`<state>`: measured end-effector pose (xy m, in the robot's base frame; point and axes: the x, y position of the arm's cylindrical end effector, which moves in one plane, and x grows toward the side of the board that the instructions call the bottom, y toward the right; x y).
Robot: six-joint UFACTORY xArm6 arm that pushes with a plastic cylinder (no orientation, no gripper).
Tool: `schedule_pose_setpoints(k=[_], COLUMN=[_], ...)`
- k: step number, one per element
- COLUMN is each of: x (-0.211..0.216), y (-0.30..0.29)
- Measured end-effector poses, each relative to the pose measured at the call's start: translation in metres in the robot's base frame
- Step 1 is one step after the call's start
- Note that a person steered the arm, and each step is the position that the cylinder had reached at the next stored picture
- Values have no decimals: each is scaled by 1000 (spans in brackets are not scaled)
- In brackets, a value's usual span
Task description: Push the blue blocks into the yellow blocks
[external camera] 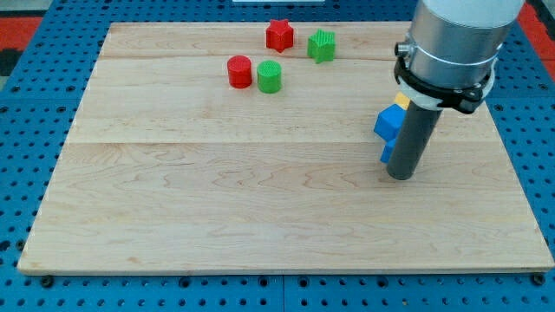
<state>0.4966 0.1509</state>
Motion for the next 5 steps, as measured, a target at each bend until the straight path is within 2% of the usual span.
schedule_pose_setpoints(k=[3,4,5], x=[-24,5,21], y=[24,-3,-89])
